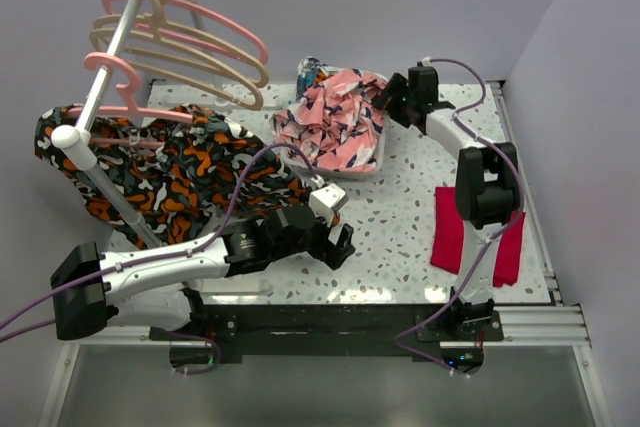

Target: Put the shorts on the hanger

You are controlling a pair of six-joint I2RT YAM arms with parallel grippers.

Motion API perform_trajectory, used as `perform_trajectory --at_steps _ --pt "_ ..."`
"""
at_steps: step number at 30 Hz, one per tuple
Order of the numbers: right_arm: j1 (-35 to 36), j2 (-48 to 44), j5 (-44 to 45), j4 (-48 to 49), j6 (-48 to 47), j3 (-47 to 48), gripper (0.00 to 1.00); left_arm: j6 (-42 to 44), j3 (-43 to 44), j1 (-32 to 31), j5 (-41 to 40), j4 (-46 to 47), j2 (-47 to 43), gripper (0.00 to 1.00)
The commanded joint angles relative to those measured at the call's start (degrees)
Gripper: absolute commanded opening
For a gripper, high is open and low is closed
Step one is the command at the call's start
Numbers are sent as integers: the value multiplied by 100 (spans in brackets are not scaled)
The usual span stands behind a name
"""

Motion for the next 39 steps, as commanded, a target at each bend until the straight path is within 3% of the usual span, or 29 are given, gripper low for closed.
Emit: perform_trajectory --at_steps 1,16,29,33,37,39 --pt "33 -359 137 450 73 262 67 160 197 2 7 17 9 100" --pt "130 -720 322 28 -428 147 68 159 223 2 51 61 97 100" --pt "288 -913 498 -51 -296 -257 59 107 223 2 42 8 88 100" --pt "314 -975 506 -69 -287 -248 41 98 188 2 25 8 88 100" --pt "349 -1089 594 -148 -375 -187 35 89 188 2 25 17 88 100" --pt "367 -1089 533 -165 -393 -134 21 98 179 2 16 26 88 100"
